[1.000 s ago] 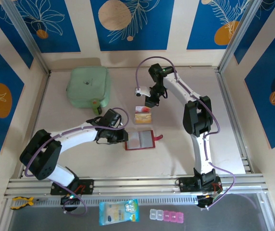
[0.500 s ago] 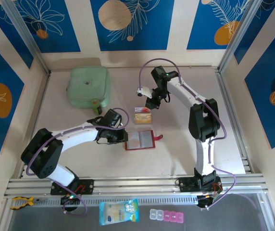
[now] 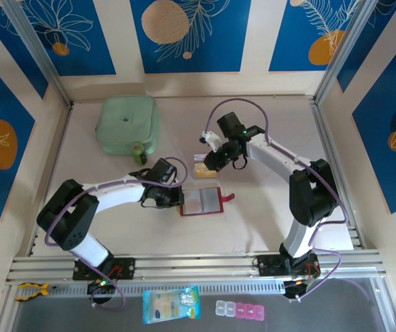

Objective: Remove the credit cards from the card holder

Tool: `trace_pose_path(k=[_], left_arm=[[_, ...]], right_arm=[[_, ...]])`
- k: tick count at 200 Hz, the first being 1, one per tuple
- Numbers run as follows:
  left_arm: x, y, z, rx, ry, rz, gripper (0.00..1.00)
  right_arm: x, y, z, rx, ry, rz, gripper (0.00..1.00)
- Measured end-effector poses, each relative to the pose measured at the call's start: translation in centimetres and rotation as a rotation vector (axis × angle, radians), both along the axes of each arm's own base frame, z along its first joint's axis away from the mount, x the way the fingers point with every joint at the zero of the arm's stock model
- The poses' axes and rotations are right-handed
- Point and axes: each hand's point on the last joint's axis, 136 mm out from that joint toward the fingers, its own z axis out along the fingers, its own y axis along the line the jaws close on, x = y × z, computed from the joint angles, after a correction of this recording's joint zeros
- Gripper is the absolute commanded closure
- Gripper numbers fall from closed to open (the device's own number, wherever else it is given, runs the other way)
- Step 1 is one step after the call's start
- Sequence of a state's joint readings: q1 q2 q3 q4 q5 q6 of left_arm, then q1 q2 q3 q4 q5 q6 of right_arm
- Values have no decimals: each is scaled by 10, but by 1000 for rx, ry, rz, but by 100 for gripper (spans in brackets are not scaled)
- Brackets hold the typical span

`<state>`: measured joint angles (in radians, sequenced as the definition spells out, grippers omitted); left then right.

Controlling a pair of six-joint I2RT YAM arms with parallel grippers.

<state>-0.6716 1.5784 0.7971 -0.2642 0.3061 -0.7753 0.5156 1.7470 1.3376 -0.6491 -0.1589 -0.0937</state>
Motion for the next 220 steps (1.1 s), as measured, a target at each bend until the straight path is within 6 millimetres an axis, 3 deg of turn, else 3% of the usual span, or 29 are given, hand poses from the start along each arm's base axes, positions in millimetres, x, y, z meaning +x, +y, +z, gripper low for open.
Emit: trace_pose_path(k=[33,82,220], left_arm=[[1,-1,-3,0,1,0,92],[-1,0,-7,3,9,-1,93],[-3,2,-10,9,17,-1,95]], right_arm=[[-21,5,-13,12,88,-132,91],[-36,10,-6,84,158,-274,92],[-76,19,-44,97,331,-376,95]])
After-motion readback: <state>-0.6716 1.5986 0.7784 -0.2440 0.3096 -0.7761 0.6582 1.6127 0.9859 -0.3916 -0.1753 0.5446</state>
